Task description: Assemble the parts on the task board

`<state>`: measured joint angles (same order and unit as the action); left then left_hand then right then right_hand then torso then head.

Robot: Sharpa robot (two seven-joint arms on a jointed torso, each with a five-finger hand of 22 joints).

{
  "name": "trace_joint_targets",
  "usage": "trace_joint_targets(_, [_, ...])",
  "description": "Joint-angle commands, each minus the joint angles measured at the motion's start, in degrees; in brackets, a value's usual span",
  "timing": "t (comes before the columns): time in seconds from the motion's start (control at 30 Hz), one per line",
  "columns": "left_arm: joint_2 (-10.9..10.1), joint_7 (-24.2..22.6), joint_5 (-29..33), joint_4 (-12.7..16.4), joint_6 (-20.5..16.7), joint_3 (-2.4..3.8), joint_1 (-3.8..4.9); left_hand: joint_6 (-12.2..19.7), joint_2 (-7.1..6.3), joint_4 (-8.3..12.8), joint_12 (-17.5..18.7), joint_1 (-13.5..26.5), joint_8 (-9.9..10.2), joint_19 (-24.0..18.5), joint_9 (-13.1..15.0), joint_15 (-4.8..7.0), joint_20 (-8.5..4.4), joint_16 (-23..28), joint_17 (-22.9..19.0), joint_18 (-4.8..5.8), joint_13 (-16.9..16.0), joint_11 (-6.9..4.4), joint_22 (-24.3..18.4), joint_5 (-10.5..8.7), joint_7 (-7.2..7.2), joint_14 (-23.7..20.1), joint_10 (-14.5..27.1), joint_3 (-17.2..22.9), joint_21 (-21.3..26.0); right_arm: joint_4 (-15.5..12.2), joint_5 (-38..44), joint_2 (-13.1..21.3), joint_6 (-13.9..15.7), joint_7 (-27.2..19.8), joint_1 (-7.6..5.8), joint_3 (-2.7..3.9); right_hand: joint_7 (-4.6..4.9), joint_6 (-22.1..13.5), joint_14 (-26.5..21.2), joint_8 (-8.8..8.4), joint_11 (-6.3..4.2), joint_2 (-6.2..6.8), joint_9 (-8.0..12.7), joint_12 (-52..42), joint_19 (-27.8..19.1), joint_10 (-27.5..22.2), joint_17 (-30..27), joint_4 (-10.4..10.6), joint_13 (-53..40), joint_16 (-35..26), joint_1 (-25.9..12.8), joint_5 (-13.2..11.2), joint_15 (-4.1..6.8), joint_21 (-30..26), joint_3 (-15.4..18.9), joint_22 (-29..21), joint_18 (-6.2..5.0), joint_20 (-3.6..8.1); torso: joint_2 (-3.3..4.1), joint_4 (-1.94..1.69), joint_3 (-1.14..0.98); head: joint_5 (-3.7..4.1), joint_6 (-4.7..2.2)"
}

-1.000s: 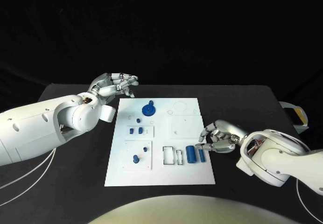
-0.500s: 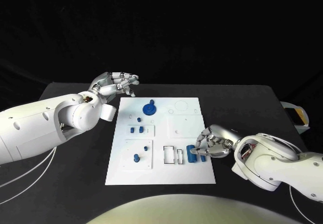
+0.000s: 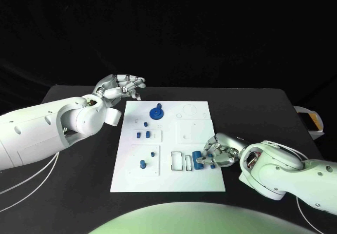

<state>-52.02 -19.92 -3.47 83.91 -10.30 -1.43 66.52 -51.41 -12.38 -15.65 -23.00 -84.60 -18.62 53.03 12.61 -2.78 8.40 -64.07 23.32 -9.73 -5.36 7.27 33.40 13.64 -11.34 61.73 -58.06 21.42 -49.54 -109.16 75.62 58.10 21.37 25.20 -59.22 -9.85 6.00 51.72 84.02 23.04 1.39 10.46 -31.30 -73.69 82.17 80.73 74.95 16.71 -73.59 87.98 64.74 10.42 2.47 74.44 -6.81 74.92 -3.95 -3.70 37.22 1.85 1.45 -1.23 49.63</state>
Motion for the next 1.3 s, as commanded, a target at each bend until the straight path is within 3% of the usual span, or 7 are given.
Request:
trace_joint_targets(0.03, [0.0,-0.2,0.0,0.2,1.2,0.03,0.02,0.4,0.14,0.0,0.3,0.0,0.3,0.2,0.0,-0.3,0.23,0.1,0.1,-0.76,-0.1,-0.04,-0.1,0.03,0.13,-0.1,0.3,-0.2,0.4,0.3,2.7,-0.5,-1.4,1.8,0.28,-0.02,-0.19,-0.1,4.4,0.32,-0.07,-0.31,-0.1,0.3,0.4,0.3,6.2,0.0,-0.1,0.3,-0.4,-0.3,-0.02,0.0,0.6,6.7,0.37,-0.05,0.01,0.05,-0.02,-0.14,0.03])
trace_joint_targets(0.47, [-0.3,0.1,0.0,0.5,1.5,0.03,0.03,0.4,0.19,-0.2,0.3,0.1,0.3,0.2,0.0,-0.32,0.24,0.1,0.1,-0.76,-0.1,-0.02,-0.1,0.03,0.11,-0.1,0.3,-0.3,0.4,2.0,3.9,-3.2,-1.6,3.7,1.26,-0.03,-0.23,0.0,4.3,0.47,-0.1,-0.79,-0.2,0.4,0.3,0.2,5.9,-0.1,-0.1,0.2,-0.2,-0.2,0.0,-0.2,1.2,6.6,0.33,-0.05,0.01,-0.06,-0.03,0.13,0.37])
trace_joint_targets(0.8, [-0.5,0.3,0.0,0.6,1.6,0.03,0.03,0.4,0.19,-0.2,0.3,0.1,0.3,0.2,0.0,-0.32,0.24,0.1,0.1,-0.76,-0.1,-0.02,-0.1,0.03,0.11,-0.1,0.3,-0.3,0.4,2.0,4.0,-4.1,-1.3,4.0,1.74,-0.04,-0.44,0.5,4.3,1.0,-0.28,-1.67,-0.5,0.1,0.4,0.5,6.1,-0.1,-0.7,0.2,1.0,1.2,0.14,-0.3,2.5,6.7,0.33,0.04,-0.03,0.05,-0.01,0.02,0.37])
trace_joint_targets(0.97, [-0.5,0.3,0.0,0.6,1.7,0.03,0.03,0.4,0.19,-0.2,0.3,0.1,0.3,0.2,0.0,-0.32,0.24,0.1,0.1,-0.76,-0.1,-0.02,-0.1,0.03,0.11,-0.1,0.3,-0.3,0.4,2.0,3.9,-4.2,-1.9,4.2,1.77,-0.04,-0.54,0.6,4.4,1.24,-0.38,-2.2,-0.6,0.1,0.4,0.6,6.2,-0.2,-1.0,0.2,2.4,2.8,0.23,-0.4,3.2,6.7,0.32,0.13,-0.02,0.03,0.01,0.04,0.37])
trace_joint_targets(1.2, [-0.5,0.4,0.0,0.6,1.7,0.03,0.03,0.4,0.19,-0.2,0.3,0.1,0.3,0.2,0.0,-0.32,0.24,0.1,0.1,-0.76,-0.1,-0.02,-0.1,0.03,0.11,-0.1,0.3,-0.3,0.4,2.3,4.1,-4.3,-2.5,4.6,1.79,-0.04,-0.6,0.7,4.4,1.08,-0.52,-3.53,-0.5,0.4,0.4,0.6,6.4,-1.4,-1.3,0.2,9.0,4.1,0.38,-0.5,1.1,6.9,0.34,0.29,-0.06,0.0,0.02,0.08,0.37])
trace_joint_targets(1.3, [-0.5,0.4,0.0,0.6,1.7,0.03,0.03,0.5,0.24,-0.2,0.3,0.1,0.3,0.2,0.0,-0.32,0.26,0.1,0.1,-0.76,-0.1,-0.03,-0.1,0.05,0.13,-0.1,0.4,-0.4,0.5,2.4,4.1,-4.3,-2.7,4.7,1.79,-0.04,-0.7,1.0,4.4,0.77,-0.62,-3.23,-0.2,0.5,0.4,0.6,6.4,-1.4,-1.5,0.2,10.6,8.1,0.48,-0.6,-0.5,6.9,0.33,0.36,-0.07,-0.02,0.04,0.14,0.37])
